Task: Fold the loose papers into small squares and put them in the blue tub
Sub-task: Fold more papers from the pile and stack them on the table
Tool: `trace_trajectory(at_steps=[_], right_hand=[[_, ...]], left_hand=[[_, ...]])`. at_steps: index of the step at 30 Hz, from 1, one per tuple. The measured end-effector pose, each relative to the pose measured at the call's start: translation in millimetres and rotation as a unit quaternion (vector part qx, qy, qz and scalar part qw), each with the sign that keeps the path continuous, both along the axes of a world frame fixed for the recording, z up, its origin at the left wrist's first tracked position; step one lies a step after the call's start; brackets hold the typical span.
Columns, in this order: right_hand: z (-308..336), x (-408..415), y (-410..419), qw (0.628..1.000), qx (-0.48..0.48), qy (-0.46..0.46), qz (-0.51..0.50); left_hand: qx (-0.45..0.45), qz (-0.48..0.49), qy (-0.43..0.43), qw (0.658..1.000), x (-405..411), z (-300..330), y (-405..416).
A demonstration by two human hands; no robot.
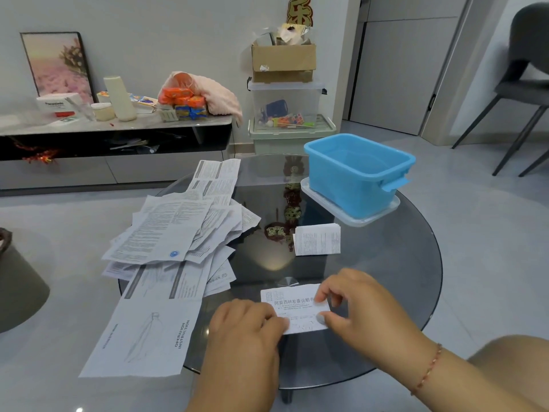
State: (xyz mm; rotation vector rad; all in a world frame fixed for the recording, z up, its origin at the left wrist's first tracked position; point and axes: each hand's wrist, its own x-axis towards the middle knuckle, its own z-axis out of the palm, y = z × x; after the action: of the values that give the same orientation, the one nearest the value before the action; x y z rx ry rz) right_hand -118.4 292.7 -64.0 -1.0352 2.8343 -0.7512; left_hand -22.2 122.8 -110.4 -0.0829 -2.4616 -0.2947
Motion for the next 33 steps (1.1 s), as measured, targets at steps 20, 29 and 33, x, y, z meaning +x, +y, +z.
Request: trace_trajectory(at_steps=[20,29,33], right_hand=[[-5,-9,-4,0.994,0.003,0.061,0.092],[-8,1,-5,0.995,0.003,0.008,0.100],[-6,0,-3,0.995,-0.008,0.007,0.104]], left_hand=[[-0.090,-0.028,-0.033,0.995,12,3,3],[-0.069,-0.063,-0.027,0.995,13,-7,7],[-0.059,-0.063,-0.035,0.996,14,-5,7]])
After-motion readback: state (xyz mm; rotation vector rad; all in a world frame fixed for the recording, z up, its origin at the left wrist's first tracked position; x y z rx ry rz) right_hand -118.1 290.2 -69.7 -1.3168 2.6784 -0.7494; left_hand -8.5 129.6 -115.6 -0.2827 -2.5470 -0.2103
